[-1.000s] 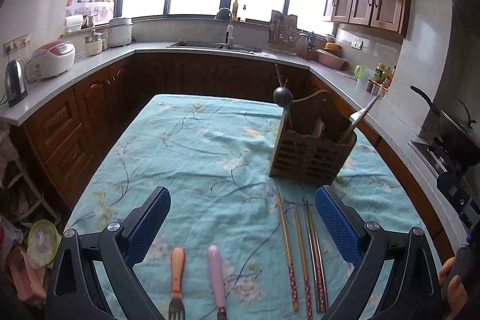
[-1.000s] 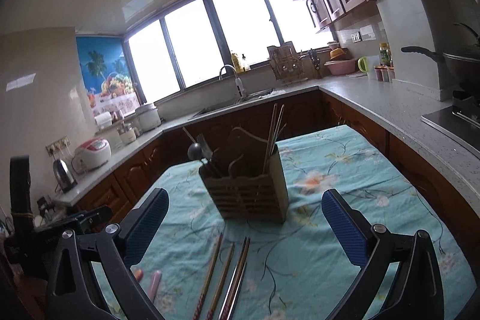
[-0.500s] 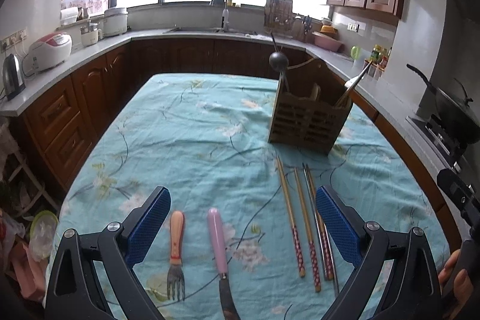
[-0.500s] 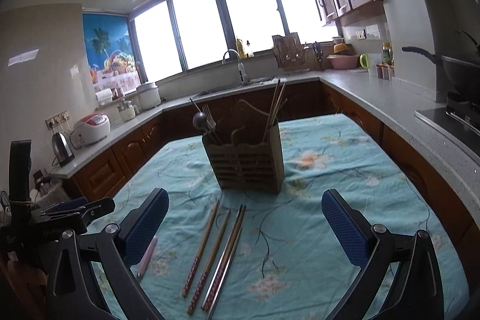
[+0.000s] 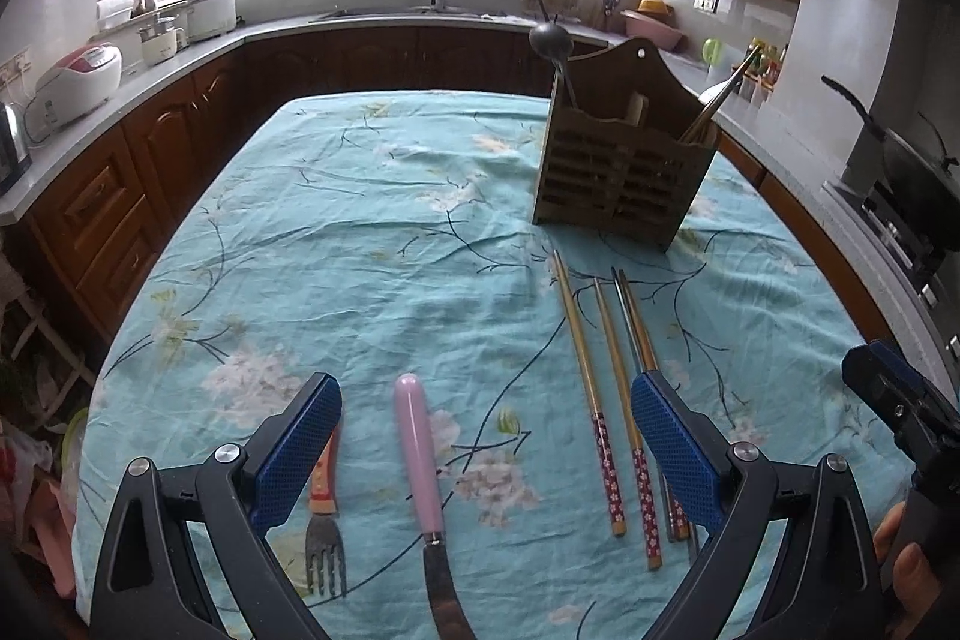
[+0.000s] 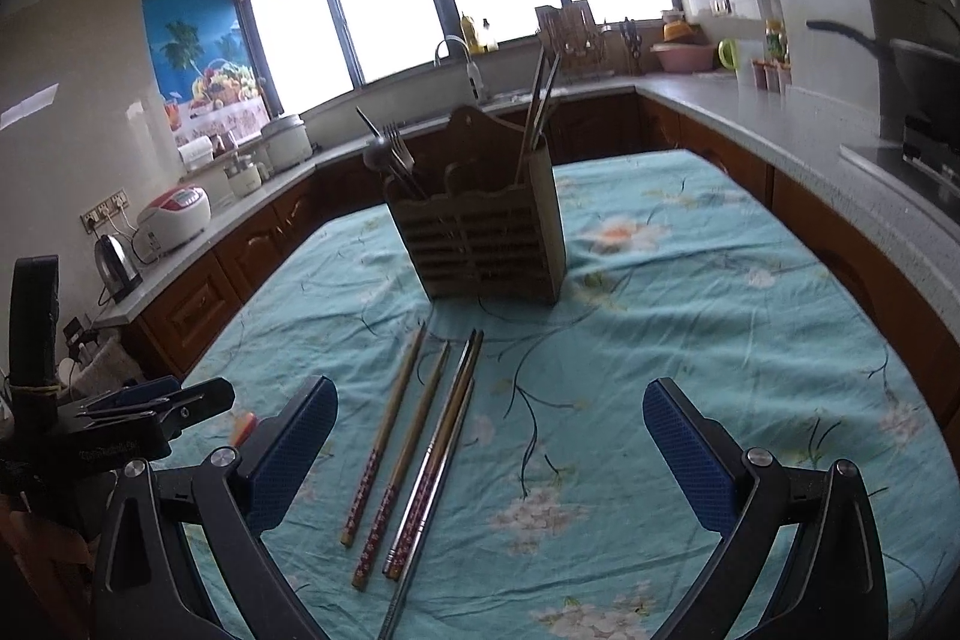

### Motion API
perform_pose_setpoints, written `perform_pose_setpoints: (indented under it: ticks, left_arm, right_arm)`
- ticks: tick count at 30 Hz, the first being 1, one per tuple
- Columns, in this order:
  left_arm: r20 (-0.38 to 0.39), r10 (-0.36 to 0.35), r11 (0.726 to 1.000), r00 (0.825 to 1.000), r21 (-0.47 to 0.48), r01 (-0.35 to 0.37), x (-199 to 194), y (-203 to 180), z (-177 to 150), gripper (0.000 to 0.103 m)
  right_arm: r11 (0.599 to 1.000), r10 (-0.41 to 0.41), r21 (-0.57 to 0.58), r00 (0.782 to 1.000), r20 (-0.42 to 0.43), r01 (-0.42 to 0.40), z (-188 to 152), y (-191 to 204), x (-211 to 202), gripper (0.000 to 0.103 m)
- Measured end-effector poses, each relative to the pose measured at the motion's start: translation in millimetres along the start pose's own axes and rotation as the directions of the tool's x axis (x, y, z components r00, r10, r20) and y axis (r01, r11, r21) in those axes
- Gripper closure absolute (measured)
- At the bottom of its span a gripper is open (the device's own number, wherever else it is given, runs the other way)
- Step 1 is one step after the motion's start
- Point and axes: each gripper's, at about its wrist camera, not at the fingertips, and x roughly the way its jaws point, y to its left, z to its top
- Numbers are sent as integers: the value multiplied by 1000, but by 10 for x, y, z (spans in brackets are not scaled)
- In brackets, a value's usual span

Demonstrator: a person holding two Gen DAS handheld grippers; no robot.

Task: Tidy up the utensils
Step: 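Close the left tool on a wooden chopstick while the right tool grasps another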

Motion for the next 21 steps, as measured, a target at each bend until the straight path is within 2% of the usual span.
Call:
perform_pose_setpoints:
  ticks: [15,21]
  left_arm:
    - [-80,-8,1000,997,15,9,854,-152,310,6]
    - [-124,-28,999,992,22,31,1273,-240,467,22]
  right_arm:
    - [999,-16,51,998,-58,19,19,-192,378,0]
    - [997,-19,69,996,-88,25,24,-255,580,1]
